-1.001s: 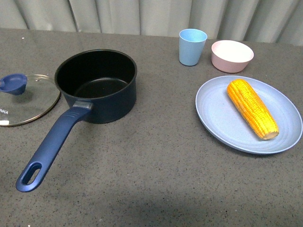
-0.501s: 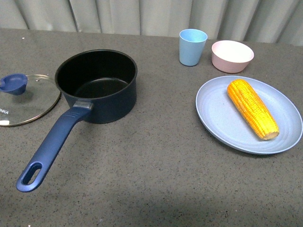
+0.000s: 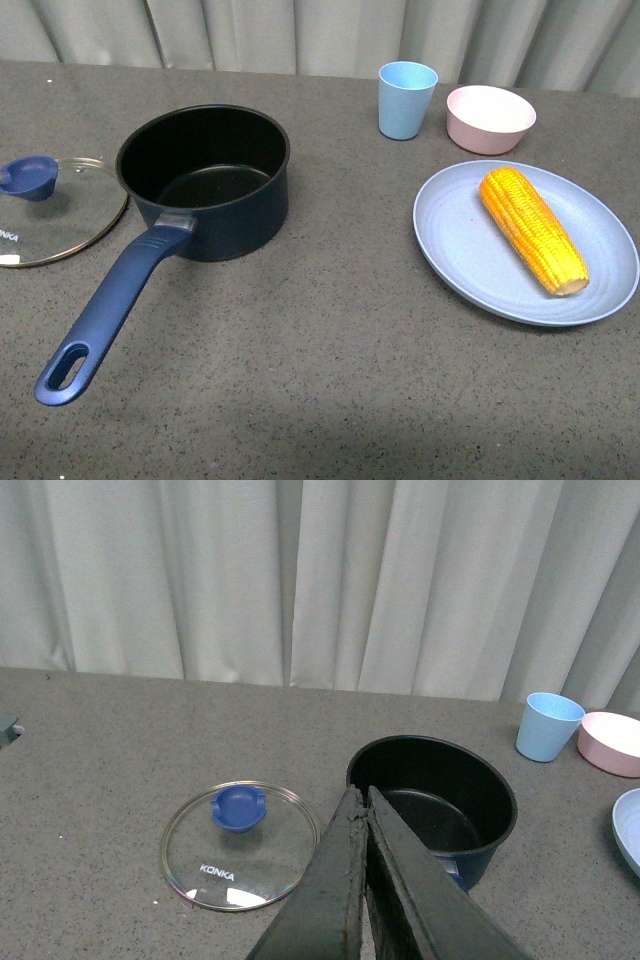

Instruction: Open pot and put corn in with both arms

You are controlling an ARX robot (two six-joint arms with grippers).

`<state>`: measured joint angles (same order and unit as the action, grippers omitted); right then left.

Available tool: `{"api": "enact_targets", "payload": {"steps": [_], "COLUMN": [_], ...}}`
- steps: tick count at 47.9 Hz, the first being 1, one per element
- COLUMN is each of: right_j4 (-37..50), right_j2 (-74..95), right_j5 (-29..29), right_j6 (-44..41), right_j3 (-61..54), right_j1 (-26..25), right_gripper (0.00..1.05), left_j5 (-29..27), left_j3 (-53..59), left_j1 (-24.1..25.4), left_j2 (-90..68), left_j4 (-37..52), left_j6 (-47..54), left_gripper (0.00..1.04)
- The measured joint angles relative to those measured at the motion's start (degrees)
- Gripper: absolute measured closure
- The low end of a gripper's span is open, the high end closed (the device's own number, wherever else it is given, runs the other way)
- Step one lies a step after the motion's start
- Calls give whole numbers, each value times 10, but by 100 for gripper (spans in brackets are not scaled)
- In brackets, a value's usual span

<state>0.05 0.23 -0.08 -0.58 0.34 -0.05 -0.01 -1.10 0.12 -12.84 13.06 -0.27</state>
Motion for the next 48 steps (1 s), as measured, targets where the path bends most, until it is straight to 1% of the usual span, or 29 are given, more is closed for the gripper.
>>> {"api": "enact_targets", "payload": {"steps": [11,15,16,31,33,35,38,39,40,41,42,44,48], "right_j4": [0,0,0,0,0,13,69,81,85,85,82,84,113], "right_j2": [0,0,0,0,0,6,33,43,52,63,75,99,179], "right_j5": [0,0,0,0,1,43,187,226,254,270,274,264,207], "right_j6": [0,0,0,0,0,-9,-47,-61,-66,-68,-68,-64,-49], "right_j3": [0,0,0,0,0,-1,-1,-1,-1,0,0,2,13], "right_j1": [0,0,0,0,0,13,63,76,83,85,83,72,29], "right_gripper": [9,9,9,9,9,9,9,9,9,9,9,9,9], "left_j5": [0,0,0,0,0,0,0,0,0,0,0,0,0], "left_j3": [0,0,0,0,0,0,0,0,0,0,0,0,0], "left_j1": [0,0,0,0,0,0,0,0,0,0,0,0,0], "left_j2": [30,92,102,125,125,125,125,125,126,126,126,126,126], "left_j4": [-30,-112,-120,-130,-130,-130,-130,-130,-130,-130,-130,-130,-130], "left_j6": [0,0,0,-1,0,0,0,0,0,0,0,0,0], "left_gripper": [101,101,101,100,93,88,77,75,70,66,63,57,45]}}
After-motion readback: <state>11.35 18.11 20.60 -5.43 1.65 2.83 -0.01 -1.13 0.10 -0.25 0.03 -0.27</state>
